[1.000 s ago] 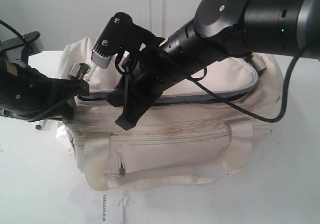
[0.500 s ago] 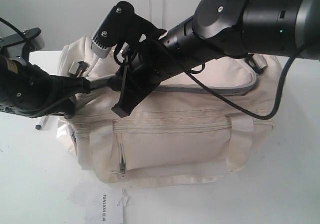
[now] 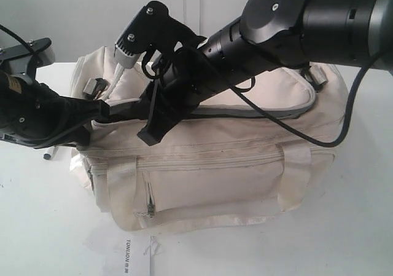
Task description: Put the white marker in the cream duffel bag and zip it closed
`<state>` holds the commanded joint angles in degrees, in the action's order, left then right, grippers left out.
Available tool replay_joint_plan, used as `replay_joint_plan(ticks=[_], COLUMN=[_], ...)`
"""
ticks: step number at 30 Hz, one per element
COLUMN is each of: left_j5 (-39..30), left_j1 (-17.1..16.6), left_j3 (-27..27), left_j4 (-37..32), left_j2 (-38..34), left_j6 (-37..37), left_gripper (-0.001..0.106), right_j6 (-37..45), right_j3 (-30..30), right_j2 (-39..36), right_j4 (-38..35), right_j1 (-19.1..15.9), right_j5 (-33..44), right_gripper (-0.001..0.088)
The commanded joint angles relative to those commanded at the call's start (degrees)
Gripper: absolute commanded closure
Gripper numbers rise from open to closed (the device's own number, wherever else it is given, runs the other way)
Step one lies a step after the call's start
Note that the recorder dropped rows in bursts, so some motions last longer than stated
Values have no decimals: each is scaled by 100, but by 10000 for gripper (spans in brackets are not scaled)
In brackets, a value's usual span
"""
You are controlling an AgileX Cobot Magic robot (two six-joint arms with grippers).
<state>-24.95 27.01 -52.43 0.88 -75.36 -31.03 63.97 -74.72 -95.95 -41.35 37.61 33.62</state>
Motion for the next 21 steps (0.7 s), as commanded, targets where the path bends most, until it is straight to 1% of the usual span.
replay_joint_plan(ticks=[4,6,8,10,11,16,21], left_j5=[-10,-10,-10,-21,-21,-19,-19], left_j1=[0,0,0,0,0,0,0], left_j3=[0,0,0,0,0,0,0], left_j4=[-11,-28,-54,-54,-54,-133,-133], left_j2=[0,0,0,0,0,0,0], left_j6=[0,0,0,4,4,36,129], left_gripper=[1047,1047,1047,1047,1047,1047,1047], right_j6=[27,27,27,27,27,27,27], right_j3=[0,0,0,0,0,0,-10], right_j2=[0,0,0,0,0,0,0], right_j4=[45,199,379,416,416,416,406], right_j1=[0,0,0,0,0,0,-124], right_j5=[-60,-60,-60,-60,-80,-362,-788], right_gripper=[559,604,710,845,868,868,868])
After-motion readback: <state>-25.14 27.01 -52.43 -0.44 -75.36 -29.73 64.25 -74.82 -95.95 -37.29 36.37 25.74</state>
